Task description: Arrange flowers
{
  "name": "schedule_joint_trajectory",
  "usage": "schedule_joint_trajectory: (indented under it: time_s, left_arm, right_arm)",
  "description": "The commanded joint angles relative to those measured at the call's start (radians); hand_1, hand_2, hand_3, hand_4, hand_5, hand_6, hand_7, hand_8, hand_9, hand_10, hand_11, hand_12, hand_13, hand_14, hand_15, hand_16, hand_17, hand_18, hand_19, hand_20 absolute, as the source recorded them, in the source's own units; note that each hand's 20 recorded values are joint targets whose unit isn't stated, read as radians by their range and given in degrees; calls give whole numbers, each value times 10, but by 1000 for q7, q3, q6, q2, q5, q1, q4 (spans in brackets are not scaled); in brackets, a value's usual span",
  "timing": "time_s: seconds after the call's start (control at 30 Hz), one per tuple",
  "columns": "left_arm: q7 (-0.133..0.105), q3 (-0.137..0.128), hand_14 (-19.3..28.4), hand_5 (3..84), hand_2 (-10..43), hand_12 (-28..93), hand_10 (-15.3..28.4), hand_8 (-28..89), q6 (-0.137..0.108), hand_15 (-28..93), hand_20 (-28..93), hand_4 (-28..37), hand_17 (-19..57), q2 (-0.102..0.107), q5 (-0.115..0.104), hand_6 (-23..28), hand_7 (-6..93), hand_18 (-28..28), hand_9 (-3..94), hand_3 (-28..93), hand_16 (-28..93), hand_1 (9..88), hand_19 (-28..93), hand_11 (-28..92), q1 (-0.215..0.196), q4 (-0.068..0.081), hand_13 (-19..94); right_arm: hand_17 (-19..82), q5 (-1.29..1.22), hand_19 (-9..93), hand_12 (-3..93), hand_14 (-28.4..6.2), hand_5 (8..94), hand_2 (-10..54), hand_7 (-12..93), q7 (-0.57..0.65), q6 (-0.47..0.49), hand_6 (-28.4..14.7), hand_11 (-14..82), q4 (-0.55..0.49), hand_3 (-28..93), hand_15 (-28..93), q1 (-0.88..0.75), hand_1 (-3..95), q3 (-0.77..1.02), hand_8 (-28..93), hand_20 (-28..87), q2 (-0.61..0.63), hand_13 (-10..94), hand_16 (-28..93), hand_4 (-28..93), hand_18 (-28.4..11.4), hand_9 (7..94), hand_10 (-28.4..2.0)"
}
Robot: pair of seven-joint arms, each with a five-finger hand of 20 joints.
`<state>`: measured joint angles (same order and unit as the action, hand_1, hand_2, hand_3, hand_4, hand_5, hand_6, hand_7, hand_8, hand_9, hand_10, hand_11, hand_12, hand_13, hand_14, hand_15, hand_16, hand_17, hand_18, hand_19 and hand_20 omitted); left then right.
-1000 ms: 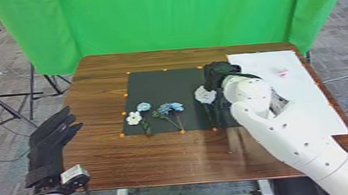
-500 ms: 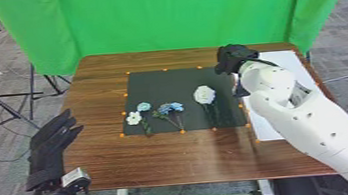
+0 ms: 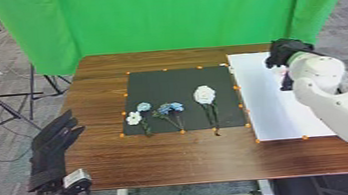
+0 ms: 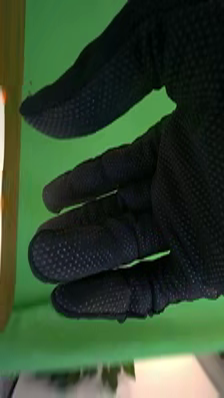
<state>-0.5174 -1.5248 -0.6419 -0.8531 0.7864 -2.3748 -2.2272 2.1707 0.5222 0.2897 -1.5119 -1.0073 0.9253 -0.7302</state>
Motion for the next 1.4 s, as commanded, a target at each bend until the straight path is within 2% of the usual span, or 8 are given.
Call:
schedule_joint_trajectory:
  time_s: [0.03,0.33,0.63,0.87,1.0,1.1,1.2,1.4]
  left_arm:
    - [2,5,269,384,49,49,191,-115,-3,657,36,-174,-91,1,0,99,165,217,313,839,-181,274,610,367,4,1,243]
    - [7,9,270,384,49,48,191,-116,6,657,36,-173,-92,-5,4,98,166,217,313,839,-181,274,610,365,13,1,243]
    - [21,-12,270,384,52,49,190,-115,20,657,36,-174,-92,-39,27,99,166,217,314,837,-181,275,610,367,-4,-3,243]
    - [30,-15,269,385,51,49,190,-115,31,657,36,-171,-92,-52,37,98,166,217,313,839,-181,274,610,366,-2,0,244]
    - [37,-15,270,385,51,49,191,-115,34,657,36,-171,-92,-57,43,98,167,217,313,840,-181,274,610,366,-1,0,243]
    - [27,-7,270,384,51,49,191,-116,26,657,36,-172,-92,-48,30,98,167,217,314,840,-181,274,610,365,2,2,243]
    - [34,-11,269,384,51,49,191,-116,29,657,36,-172,-91,-52,40,98,167,217,313,840,-181,274,610,366,0,1,243]
    - [37,-11,270,384,51,49,192,-116,34,657,36,-171,-91,-57,43,98,167,217,313,840,-181,274,610,366,2,2,243]
  right_arm:
    - [321,22,932,170,-105,482,-21,153,28,20,-70,204,28,892,749,-17,325,22,-109,10,7,564,122,-276,-190,489,-181]
    - [320,61,932,168,-104,475,-28,157,17,68,-66,196,72,892,751,-52,329,59,-113,8,-69,563,119,-280,-188,481,-179]
    - [318,115,932,161,-107,451,-36,144,6,180,-65,168,124,887,750,-79,324,124,-112,2,-124,559,119,-282,-190,454,-177]
    - [316,116,932,160,-107,440,-38,134,15,185,-68,146,140,882,750,-81,324,127,-106,-7,-127,558,115,-283,-191,438,-176]
    - [317,121,932,163,-106,450,-39,139,13,144,-67,154,135,879,751,-88,328,112,-105,-7,-117,561,114,-282,-191,452,-167]
    - [324,133,932,166,-101,474,-39,153,5,100,-62,172,133,876,749,-90,335,96,-109,-4,-108,574,112,-282,-189,483,-160]
    - [336,136,932,165,-92,519,-41,162,12,41,-65,197,129,875,745,-96,349,80,-117,6,-97,594,115,-282,-186,527,-149]
    - [359,177,932,165,-49,610,-81,186,21,15,-56,239,136,838,694,-100,431,64,-130,14,-97,634,201,-282,-175,613,-141]
